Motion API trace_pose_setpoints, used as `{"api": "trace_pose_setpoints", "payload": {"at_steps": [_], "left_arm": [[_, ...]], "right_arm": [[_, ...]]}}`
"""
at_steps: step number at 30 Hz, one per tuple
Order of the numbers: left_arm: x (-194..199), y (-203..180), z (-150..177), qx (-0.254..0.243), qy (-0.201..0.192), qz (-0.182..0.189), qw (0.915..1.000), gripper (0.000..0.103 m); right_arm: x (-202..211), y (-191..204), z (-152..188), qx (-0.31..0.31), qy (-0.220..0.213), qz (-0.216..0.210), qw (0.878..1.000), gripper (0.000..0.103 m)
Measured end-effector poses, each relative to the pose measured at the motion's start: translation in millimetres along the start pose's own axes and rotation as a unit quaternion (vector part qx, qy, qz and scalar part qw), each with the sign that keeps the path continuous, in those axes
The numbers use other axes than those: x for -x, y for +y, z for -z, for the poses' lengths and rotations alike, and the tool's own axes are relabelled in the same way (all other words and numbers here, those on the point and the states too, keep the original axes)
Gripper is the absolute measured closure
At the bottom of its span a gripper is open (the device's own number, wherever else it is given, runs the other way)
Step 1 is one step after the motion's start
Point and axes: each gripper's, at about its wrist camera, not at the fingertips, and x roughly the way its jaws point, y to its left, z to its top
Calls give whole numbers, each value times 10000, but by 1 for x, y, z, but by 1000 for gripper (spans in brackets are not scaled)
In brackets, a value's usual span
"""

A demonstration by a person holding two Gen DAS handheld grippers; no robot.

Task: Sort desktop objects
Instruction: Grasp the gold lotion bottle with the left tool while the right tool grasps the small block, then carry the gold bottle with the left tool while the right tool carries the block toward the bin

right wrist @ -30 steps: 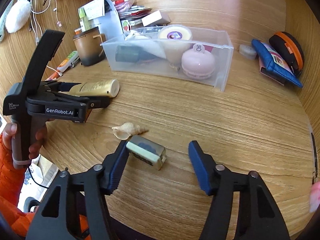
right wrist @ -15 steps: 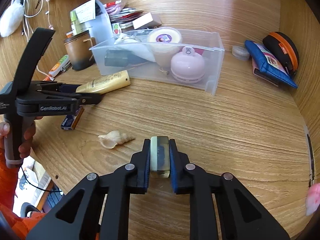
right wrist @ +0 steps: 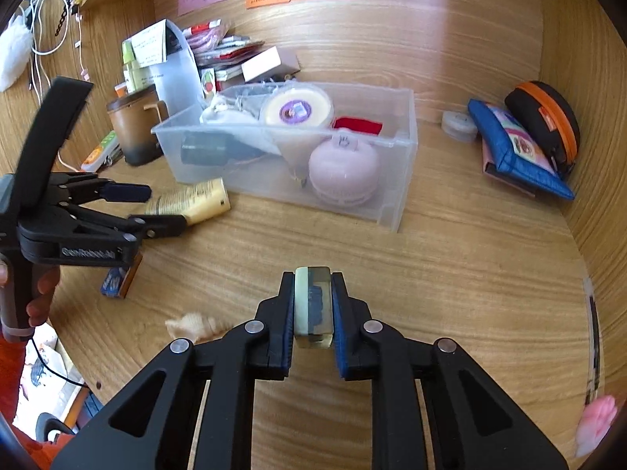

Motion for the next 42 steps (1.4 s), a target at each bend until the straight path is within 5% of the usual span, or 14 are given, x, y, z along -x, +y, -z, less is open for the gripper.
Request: {"api": "trace_pose_setpoints", "payload": {"at_steps": [8, 42], "left_arm": [[-13, -6, -11, -192, 117, 394, 9990, 54], [71, 31, -21, 139, -1068, 283, 9938, 55]], "right_arm": [[3, 1, -18, 80, -197, -113, 9997, 88], [-3, 29, -82, 525, -499, -206, 9972, 88]]}}
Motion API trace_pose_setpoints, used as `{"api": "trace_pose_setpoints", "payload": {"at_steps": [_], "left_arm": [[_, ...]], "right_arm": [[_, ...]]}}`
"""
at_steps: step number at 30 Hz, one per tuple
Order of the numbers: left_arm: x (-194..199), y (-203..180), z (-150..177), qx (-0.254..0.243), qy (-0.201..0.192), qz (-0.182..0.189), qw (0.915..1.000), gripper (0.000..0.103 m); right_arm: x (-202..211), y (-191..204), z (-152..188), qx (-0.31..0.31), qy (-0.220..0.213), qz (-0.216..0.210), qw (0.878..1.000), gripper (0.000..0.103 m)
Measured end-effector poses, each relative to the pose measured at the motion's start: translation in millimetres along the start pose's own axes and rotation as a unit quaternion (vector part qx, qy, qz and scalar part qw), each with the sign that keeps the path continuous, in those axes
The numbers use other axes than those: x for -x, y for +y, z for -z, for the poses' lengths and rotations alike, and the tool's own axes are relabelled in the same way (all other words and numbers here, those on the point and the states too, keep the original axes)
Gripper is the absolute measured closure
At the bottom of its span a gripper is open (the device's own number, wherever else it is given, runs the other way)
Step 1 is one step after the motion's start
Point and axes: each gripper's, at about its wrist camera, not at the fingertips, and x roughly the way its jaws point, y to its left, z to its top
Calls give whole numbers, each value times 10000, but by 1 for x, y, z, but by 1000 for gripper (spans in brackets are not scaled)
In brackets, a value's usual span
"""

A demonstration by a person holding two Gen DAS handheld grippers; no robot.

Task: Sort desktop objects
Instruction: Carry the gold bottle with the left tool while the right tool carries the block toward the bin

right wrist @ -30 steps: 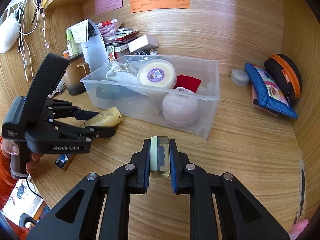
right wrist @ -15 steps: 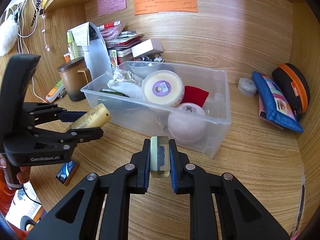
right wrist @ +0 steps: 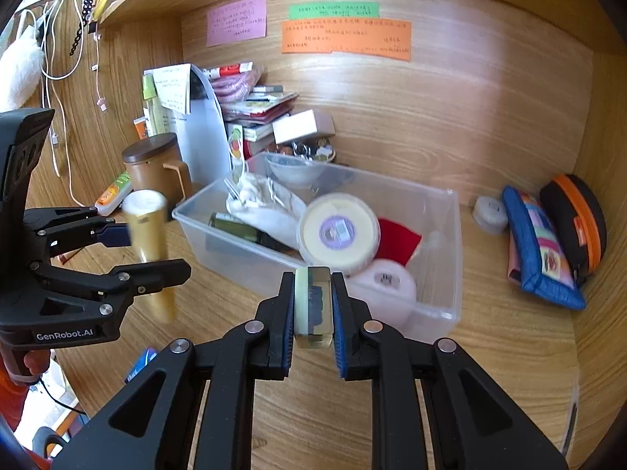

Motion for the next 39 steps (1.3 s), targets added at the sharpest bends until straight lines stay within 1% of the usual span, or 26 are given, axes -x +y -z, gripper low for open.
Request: {"api": "trace_pose_setpoints", "payload": {"at_steps": [18, 30, 35, 39], "left_arm": [[16, 14, -24, 109, -395, 9, 9992, 55], [26, 28, -50, 182, -672, -34, 9976, 55], [18, 36, -60, 249, -691, 19, 9973, 55], [2, 40, -64, 254, -586, 101, 9979, 55]], "right_arm": [[-3, -2, -43, 85, -247, -56, 9996, 88], [-12, -4, -66, 147, -341, -93, 9993, 88], [-23, -4, -73, 188, -307, -112, 9993, 88], [-33, -4, -79, 205, -256, -170, 9993, 88]]}}
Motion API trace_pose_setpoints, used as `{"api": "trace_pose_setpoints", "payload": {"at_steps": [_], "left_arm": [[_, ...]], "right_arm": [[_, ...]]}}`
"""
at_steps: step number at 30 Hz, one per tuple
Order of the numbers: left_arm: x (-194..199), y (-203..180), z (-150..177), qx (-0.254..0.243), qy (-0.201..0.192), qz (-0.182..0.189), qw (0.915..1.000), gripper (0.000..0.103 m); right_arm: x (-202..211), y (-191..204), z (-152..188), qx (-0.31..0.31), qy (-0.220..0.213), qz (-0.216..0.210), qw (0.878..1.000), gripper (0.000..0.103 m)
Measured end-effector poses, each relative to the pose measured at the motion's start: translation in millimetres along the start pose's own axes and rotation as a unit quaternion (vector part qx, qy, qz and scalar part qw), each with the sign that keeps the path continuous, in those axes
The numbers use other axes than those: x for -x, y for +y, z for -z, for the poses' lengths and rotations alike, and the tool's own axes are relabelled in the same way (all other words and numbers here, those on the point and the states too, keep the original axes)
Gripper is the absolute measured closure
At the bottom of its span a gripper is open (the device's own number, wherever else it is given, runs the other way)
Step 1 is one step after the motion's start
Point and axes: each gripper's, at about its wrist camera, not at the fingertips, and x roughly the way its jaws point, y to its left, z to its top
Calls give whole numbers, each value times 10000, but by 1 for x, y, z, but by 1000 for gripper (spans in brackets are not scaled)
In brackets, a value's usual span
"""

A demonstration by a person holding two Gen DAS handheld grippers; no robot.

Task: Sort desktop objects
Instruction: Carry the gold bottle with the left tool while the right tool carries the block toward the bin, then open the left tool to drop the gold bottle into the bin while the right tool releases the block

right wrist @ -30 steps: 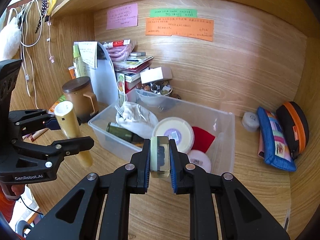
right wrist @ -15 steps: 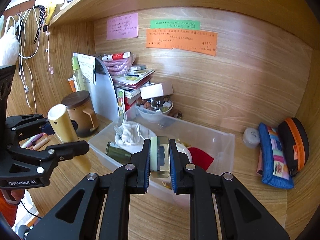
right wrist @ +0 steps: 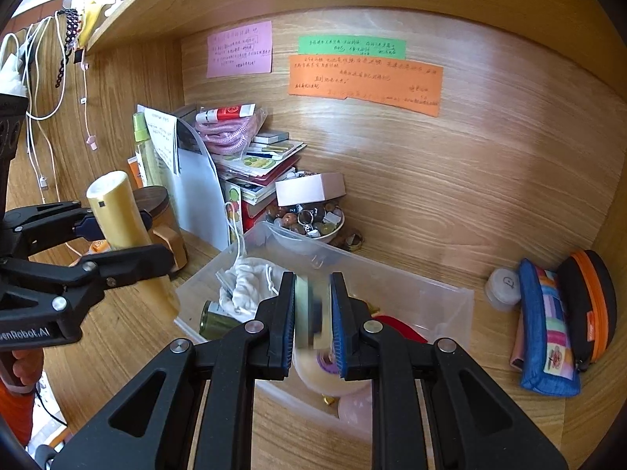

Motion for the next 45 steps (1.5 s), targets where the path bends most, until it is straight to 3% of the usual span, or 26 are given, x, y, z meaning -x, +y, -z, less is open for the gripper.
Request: {"api": "trace_pose_setpoints", "payload": {"at_steps": [11, 30, 34, 45], "left_arm": [[-47, 3, 3, 22, 386, 218, 9990, 55], [-96, -5, 8, -93, 875, 172, 9960, 55], [-100, -5, 10, -100, 959, 108, 9953, 55], [-97, -6, 8, -91, 1009, 132, 9948, 55]], "right_arm": [[-42, -5, 0, 83, 324, -37, 9994, 88], [-51, -34, 7, -323, 363, 91, 9988, 87], [-53, -36, 8, -365, 387, 100, 9985, 73], [-51, -37, 8, -399, 353, 151, 9985, 61]]}}
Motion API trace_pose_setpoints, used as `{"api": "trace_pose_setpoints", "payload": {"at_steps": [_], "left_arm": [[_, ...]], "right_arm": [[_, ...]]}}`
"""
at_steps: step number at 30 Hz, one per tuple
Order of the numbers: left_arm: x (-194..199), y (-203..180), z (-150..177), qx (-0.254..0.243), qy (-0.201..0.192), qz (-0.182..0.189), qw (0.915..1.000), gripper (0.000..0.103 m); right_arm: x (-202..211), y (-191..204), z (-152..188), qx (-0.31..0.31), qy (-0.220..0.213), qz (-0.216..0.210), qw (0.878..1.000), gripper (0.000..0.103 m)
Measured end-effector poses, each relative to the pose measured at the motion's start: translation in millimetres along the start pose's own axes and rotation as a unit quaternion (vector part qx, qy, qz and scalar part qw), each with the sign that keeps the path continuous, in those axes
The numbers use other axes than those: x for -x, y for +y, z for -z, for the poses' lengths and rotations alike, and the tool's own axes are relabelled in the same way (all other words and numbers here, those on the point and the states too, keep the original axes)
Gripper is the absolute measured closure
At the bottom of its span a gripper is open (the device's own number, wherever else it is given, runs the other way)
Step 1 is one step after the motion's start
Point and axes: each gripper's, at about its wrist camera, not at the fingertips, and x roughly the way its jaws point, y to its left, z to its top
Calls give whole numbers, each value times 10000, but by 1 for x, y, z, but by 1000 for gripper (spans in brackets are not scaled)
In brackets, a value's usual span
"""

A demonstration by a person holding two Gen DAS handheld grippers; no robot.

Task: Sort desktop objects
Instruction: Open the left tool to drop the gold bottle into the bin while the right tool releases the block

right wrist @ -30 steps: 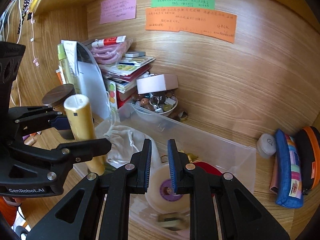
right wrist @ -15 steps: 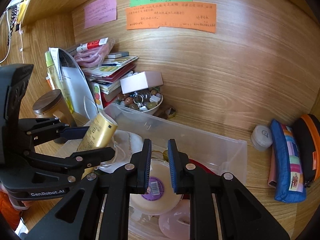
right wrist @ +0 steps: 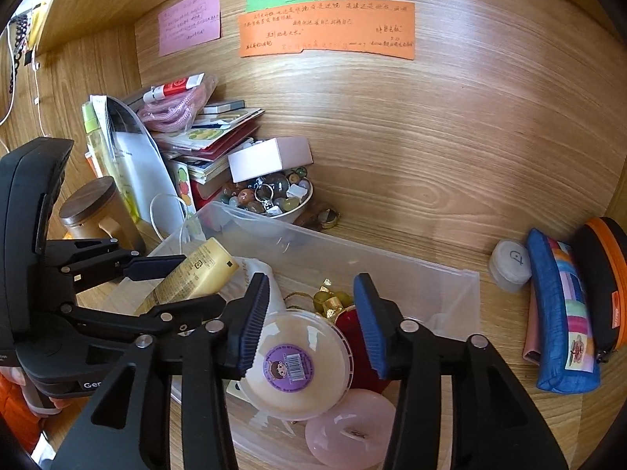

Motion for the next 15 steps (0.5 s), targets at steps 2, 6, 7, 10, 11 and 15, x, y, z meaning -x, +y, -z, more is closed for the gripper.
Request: {"api": "trace_pose_setpoints", "payload": {"at_steps": [2, 6, 7, 10, 11, 15], "left_arm": [[5, -1, -1, -6, -45, 23, 10000, 55], [15, -5, -2, -119, -127, -105, 9998, 55], [17, -6, -1, -133, -136, -144, 9997, 55], [22, -6, 0, -135, -163, -229, 9995, 55], [25, -5, 0, -127, -170, -257, 9994, 54], [36, -3, 5, -99, -238, -408, 9988, 45]], "right_arm": [[1, -1, -1, -22, -23, -45, 10000, 58], [6, -2, -3, -80, -72, -85, 9999, 52], [7, -1, -3, -81, -84, -90, 9999, 52], [13, 2, -5, -72, -143, -98, 9998, 51], [15, 3, -6, -71, -167, -107, 9998, 50], [24, 8, -7, -62, -185, -226, 9996, 45]]}}
